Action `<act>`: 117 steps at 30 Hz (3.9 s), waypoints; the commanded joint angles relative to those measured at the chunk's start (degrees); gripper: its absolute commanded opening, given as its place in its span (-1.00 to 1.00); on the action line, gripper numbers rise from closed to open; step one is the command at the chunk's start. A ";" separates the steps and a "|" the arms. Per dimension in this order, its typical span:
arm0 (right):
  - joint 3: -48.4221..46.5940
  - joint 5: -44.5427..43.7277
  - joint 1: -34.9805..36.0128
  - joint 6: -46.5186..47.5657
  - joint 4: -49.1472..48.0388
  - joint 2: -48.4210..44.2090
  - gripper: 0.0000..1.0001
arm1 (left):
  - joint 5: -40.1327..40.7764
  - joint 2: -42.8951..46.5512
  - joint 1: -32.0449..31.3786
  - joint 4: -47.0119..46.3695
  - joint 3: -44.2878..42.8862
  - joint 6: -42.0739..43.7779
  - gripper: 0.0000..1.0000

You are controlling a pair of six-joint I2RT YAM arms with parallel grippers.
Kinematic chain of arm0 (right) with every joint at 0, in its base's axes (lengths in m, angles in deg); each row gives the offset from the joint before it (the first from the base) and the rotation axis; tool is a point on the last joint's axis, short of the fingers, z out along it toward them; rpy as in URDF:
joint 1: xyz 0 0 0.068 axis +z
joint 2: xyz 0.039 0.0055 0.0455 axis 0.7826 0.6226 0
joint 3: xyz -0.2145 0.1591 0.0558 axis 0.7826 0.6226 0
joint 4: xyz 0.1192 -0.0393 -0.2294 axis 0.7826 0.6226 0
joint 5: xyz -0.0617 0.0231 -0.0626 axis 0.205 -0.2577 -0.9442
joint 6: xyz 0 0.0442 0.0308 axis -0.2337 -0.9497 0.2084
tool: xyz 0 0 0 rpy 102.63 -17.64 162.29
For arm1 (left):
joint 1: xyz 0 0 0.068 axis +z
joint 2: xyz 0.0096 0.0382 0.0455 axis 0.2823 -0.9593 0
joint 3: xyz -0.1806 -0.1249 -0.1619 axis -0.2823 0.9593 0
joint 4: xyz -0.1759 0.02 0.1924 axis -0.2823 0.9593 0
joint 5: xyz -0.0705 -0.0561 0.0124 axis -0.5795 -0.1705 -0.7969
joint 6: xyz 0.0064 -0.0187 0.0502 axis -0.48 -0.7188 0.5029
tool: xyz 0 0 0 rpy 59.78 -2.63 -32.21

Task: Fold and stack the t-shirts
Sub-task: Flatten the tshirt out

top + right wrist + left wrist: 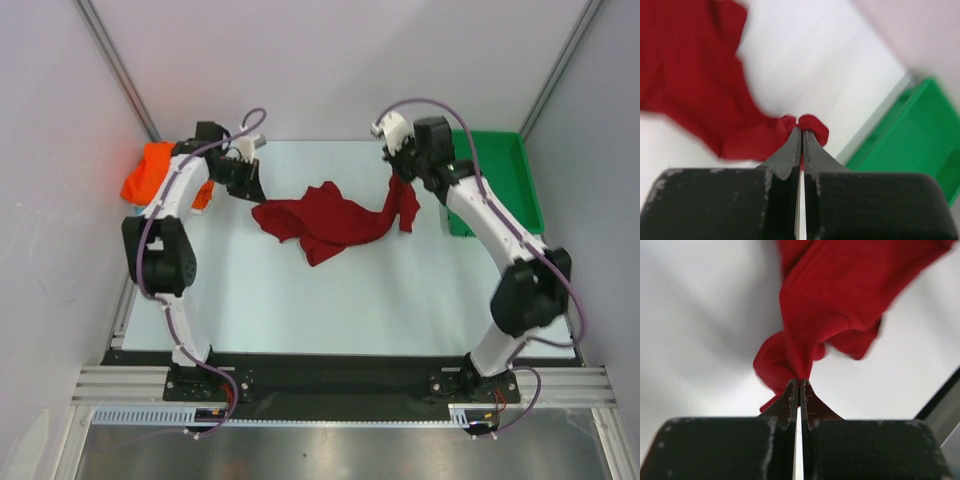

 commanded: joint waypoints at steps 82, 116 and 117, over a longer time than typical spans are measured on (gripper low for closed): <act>-12.95 -1.03 2.91 -4.13 -6.49 -5.93 -1.00 | 6.56 -21.26 -12.22 -15.28 -22.22 -7.45 -0.99; 8.93 3.27 -2.01 -5.98 0.36 -15.95 -1.00 | 16.55 46.88 -16.18 -11.23 29.73 0.80 0.48; 9.11 2.75 -2.10 -5.89 0.10 -15.95 -1.00 | 18.67 43.74 -16.18 -11.59 29.55 2.81 0.46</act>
